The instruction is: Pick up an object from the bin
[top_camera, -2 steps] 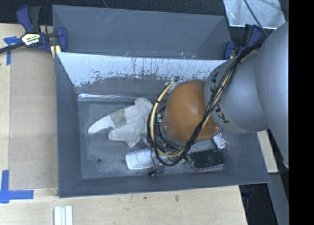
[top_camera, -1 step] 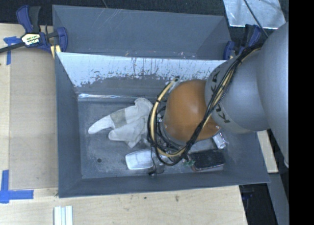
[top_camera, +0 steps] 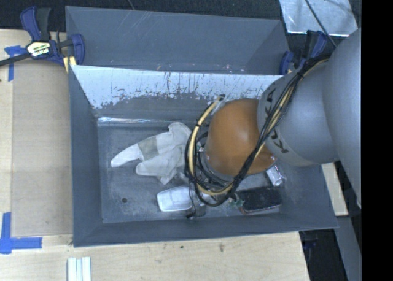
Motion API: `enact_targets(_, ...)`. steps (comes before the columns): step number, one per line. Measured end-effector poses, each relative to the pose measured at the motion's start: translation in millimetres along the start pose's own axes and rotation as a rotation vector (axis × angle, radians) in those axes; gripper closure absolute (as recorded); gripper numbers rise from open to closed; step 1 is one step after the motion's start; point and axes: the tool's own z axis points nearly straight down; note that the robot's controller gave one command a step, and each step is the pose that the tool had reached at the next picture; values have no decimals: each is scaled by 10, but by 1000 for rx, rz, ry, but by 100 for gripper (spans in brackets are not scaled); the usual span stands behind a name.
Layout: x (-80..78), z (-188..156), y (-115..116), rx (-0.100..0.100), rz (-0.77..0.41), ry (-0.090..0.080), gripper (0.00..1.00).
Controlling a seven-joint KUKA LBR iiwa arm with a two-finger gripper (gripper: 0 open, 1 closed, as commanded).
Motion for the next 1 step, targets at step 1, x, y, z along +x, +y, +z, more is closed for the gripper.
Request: enact_targets(1, 11, -59, 1, -1, 0, 6, 100)
